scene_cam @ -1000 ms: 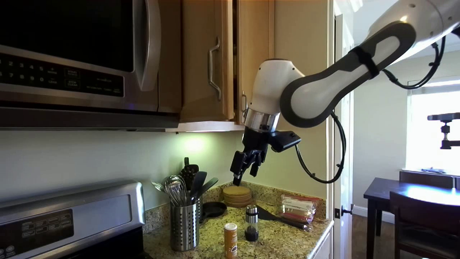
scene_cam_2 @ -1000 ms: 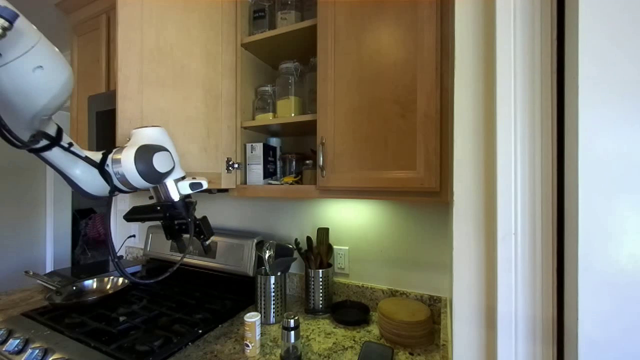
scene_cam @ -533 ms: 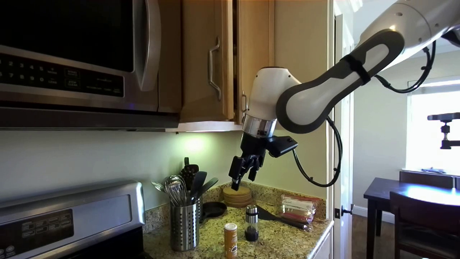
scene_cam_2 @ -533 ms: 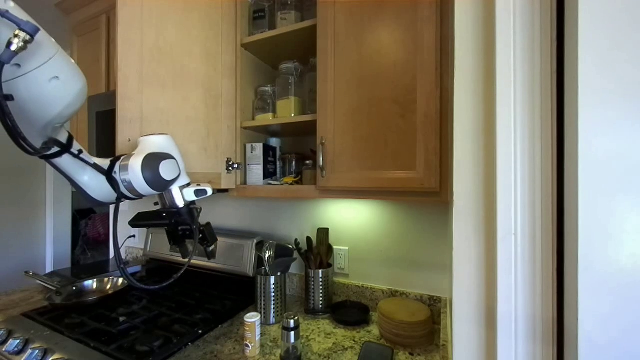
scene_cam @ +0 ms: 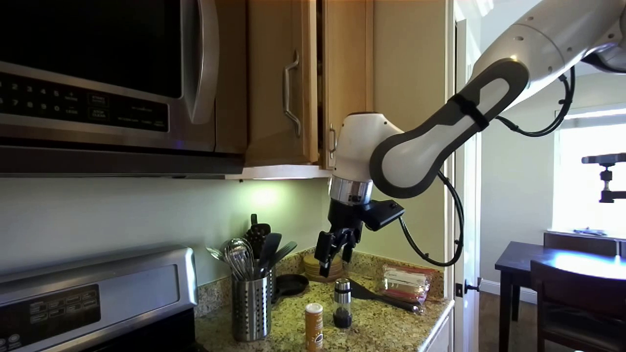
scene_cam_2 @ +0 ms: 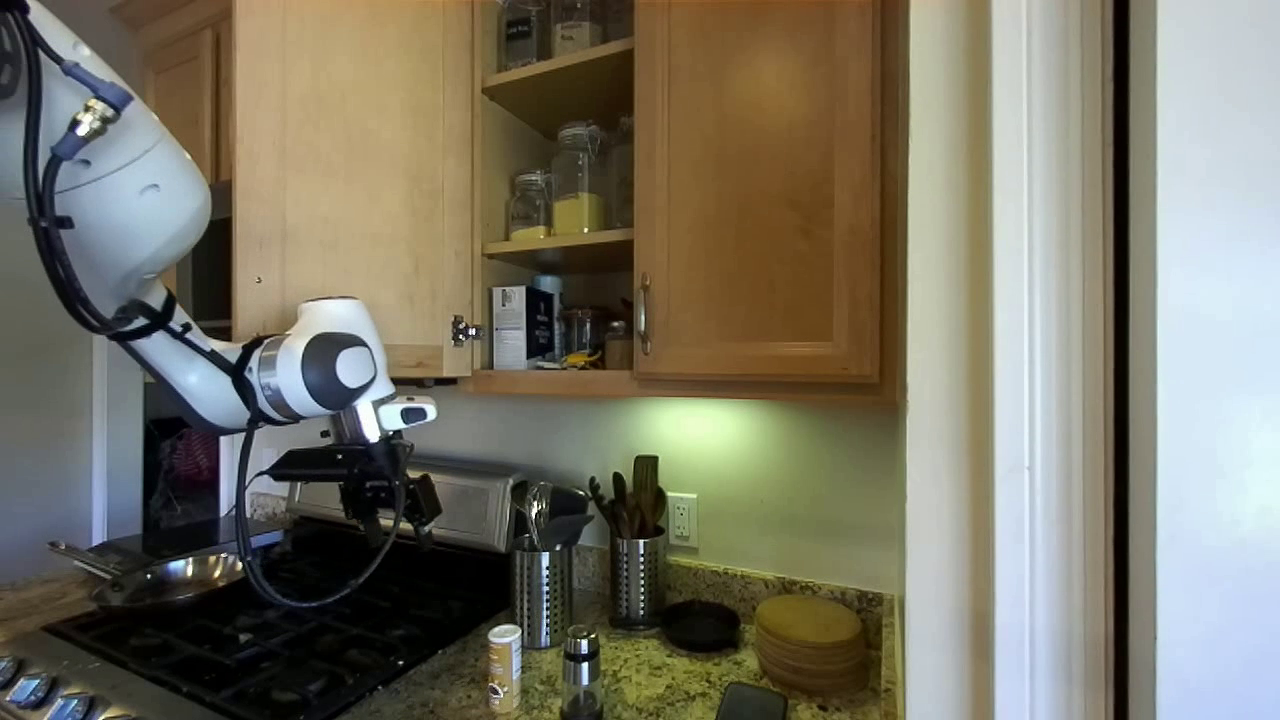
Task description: Open the left door of the upper cabinet, place the brown can in the cabinet, place the glass jar in the cabinet, close the cabinet door
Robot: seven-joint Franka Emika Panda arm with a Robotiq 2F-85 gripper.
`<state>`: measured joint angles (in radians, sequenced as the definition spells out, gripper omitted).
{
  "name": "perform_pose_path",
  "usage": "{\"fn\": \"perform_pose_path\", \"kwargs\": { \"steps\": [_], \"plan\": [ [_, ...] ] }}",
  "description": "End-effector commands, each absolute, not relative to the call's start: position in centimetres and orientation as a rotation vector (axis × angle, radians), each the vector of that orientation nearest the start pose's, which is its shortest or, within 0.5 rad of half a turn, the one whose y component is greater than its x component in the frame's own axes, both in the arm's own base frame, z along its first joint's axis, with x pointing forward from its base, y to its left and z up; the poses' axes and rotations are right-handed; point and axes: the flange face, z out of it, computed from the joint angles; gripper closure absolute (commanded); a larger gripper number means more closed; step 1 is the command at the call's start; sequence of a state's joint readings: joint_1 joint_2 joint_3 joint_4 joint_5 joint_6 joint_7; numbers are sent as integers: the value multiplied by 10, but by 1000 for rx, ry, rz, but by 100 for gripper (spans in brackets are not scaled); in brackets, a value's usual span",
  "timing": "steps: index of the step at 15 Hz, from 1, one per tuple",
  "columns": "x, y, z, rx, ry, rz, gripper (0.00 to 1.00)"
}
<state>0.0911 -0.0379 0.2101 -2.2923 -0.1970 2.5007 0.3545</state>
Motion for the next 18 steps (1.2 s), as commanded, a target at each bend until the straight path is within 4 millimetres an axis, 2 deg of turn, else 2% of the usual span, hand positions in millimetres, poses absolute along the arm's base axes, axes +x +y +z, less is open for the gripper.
{"fn": "perform_pose_path", "kwargs": {
  "steps": [1, 13, 18],
  "plan": [
    [519, 155, 370, -3178, -115, -399, 0],
    [569, 141, 284, -3187, -79, -202, 0],
    [589, 140, 252, -3200, -66, -245, 0]
  ]
}}
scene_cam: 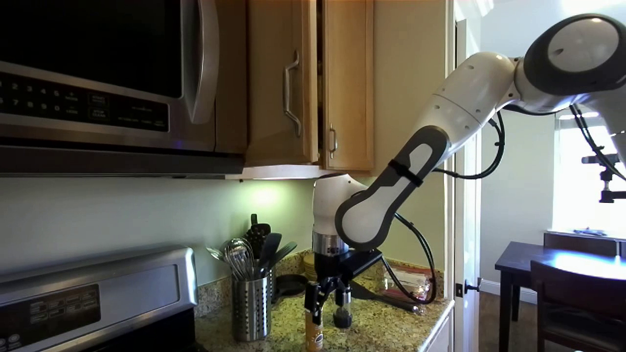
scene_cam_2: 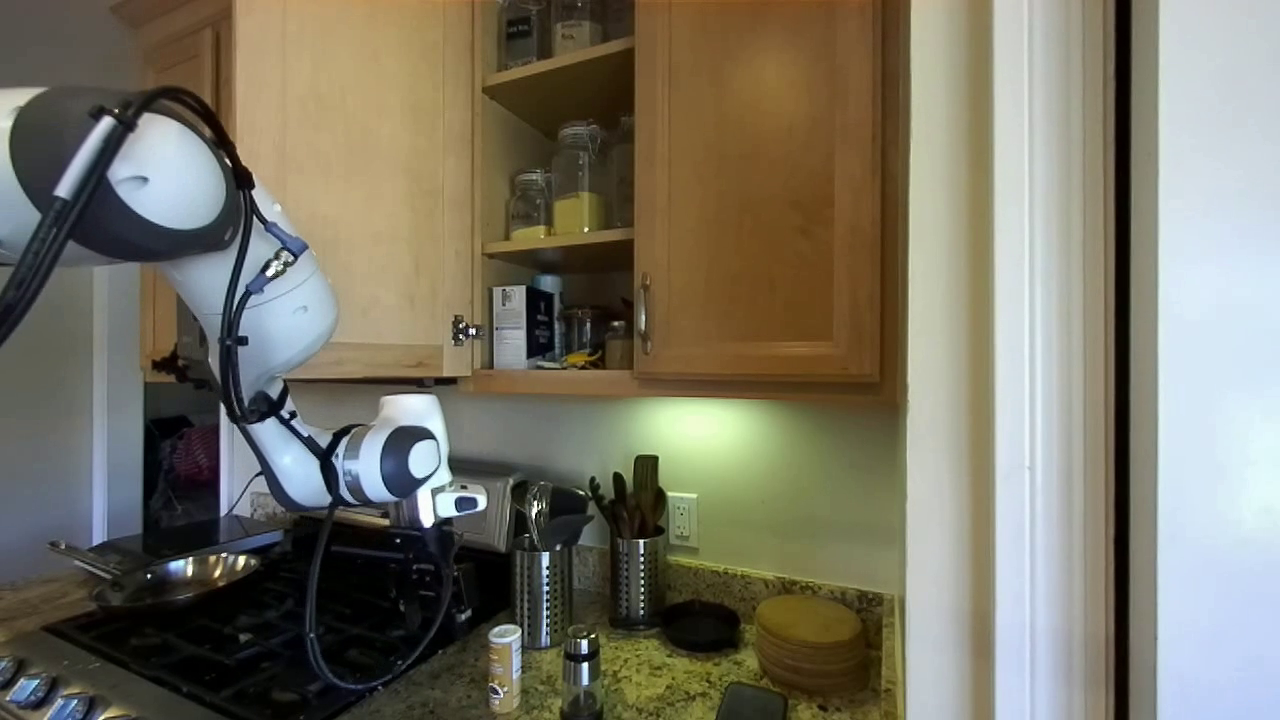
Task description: Open the left door of the upper cabinet, place the brown can in the cabinet, place the glass jar in the cabinet, close the cabinet door
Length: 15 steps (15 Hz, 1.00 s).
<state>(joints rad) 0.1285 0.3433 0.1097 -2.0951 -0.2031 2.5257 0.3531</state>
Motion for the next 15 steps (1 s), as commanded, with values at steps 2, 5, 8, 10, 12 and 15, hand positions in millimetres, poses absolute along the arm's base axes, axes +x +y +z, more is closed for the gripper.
{"fn": "perform_pose_path", "kwargs": {
  "steps": [2, 5, 8, 10, 12, 15],
  "plan": [
    [595, 137, 241, -3208, -77, -293, 0],
    [601, 133, 229, -3214, -92, -342, 0],
    [607, 130, 221, -3209, -96, -381, 0],
    [612, 130, 217, -3207, -103, -408, 0],
    [617, 130, 215, -3209, -108, -430, 0],
    [625, 127, 212, -3214, -114, -447, 0]
  ]
}}
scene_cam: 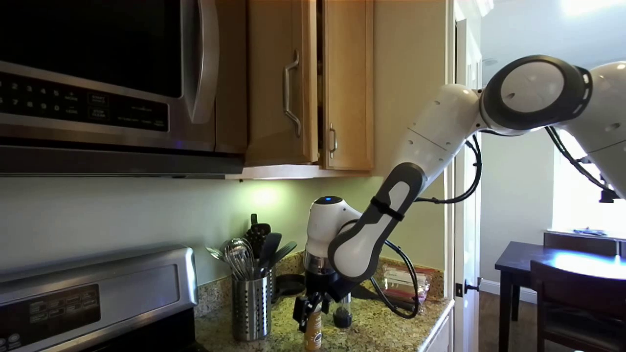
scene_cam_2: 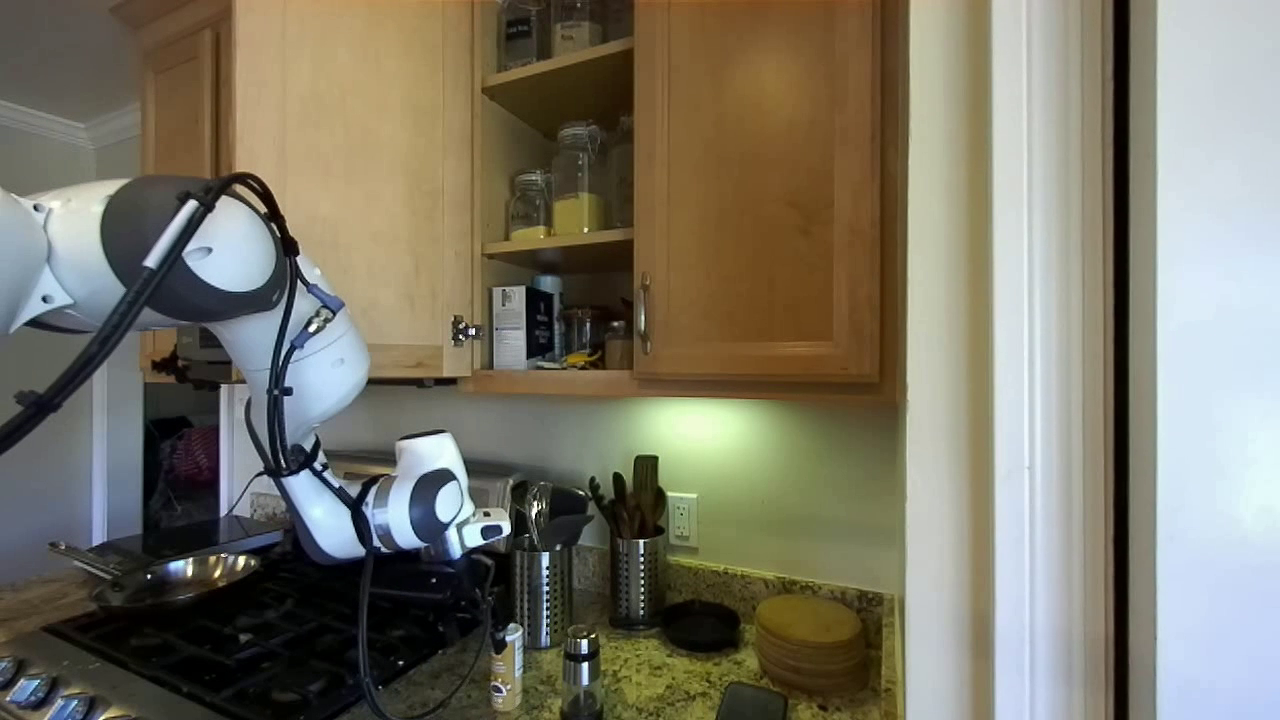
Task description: Open the left door of the upper cabinet, place the brown can in the cabinet, place the glass jar in the cabinet, close the cabinet door
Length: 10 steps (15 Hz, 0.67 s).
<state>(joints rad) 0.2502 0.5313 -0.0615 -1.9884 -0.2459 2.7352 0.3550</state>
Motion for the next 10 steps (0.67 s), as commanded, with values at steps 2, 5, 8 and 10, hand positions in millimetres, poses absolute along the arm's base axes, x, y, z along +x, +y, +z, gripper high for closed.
{"fn": "perform_pose_path", "kwargs": {
  "steps": [2, 5, 8, 10],
  "plan": [
    [628, 125, 209, -3219, -118, -452, 0],
    [632, 121, 203, -3234, -135, -453, 0],
    [636, 116, 199, -3243, -127, -458, 0],
    [639, 116, 196, -3245, -118, -463, 0]
  ]
}}
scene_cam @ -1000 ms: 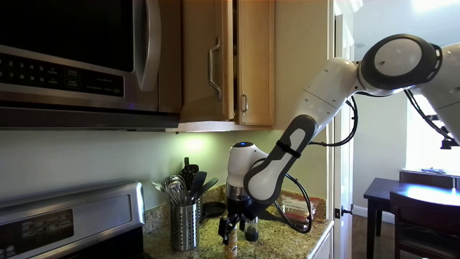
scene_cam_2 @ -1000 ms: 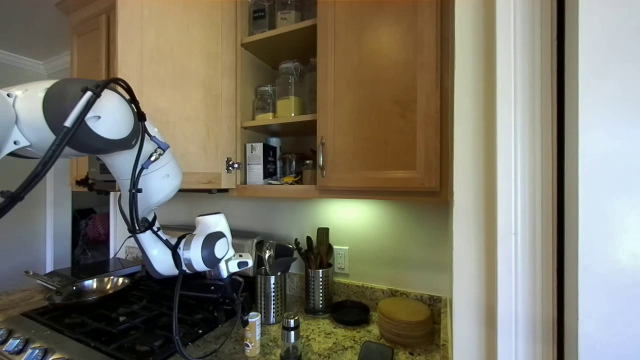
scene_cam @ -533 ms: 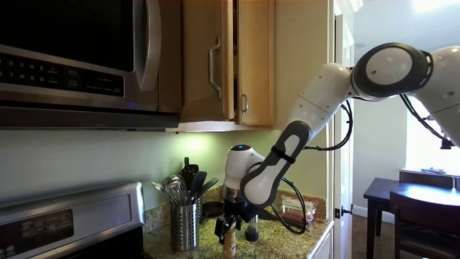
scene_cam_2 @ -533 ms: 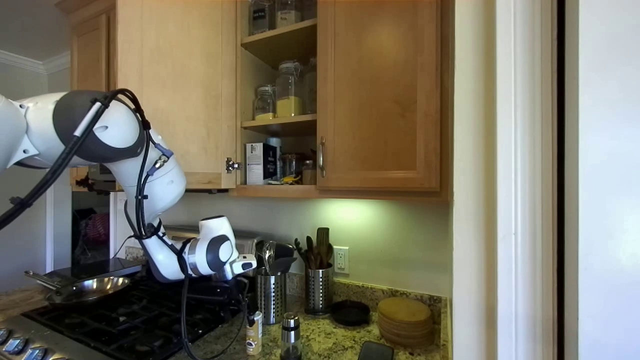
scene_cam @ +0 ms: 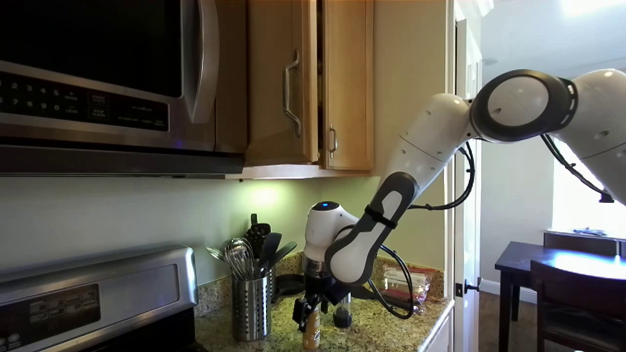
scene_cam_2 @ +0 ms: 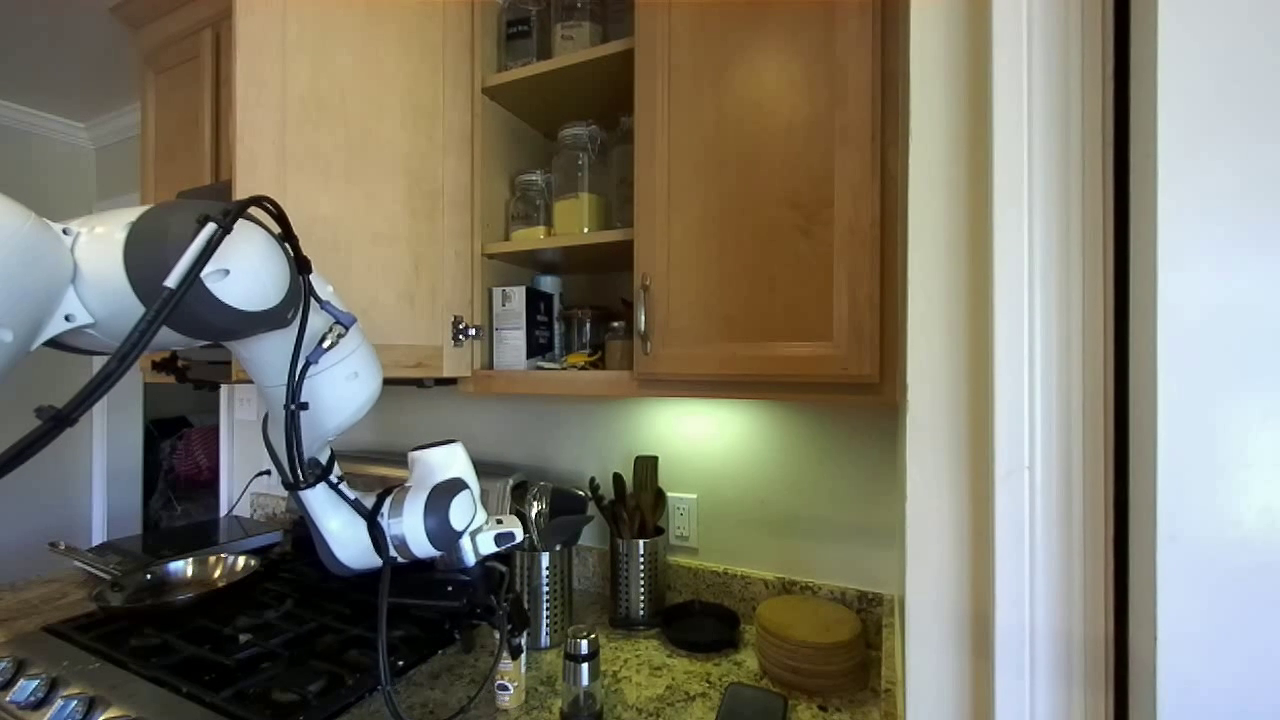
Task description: Open the left door of the upper cabinet, place the brown can in the cabinet, place the glass jar in the cabinet, close the cabinet door
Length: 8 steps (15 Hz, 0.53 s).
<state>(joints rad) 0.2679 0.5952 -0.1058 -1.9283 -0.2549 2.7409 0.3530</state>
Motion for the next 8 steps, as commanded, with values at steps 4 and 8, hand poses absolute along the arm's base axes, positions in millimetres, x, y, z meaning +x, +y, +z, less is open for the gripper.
{"fn": "perform_pose_path", "kwargs": {
  "steps": [4, 8],
  "plan": [
    [649, 117, 198, -3236, -100, -484, 0],
    [652, 117, 201, -3235, -101, -497, 26]
  ]
}}
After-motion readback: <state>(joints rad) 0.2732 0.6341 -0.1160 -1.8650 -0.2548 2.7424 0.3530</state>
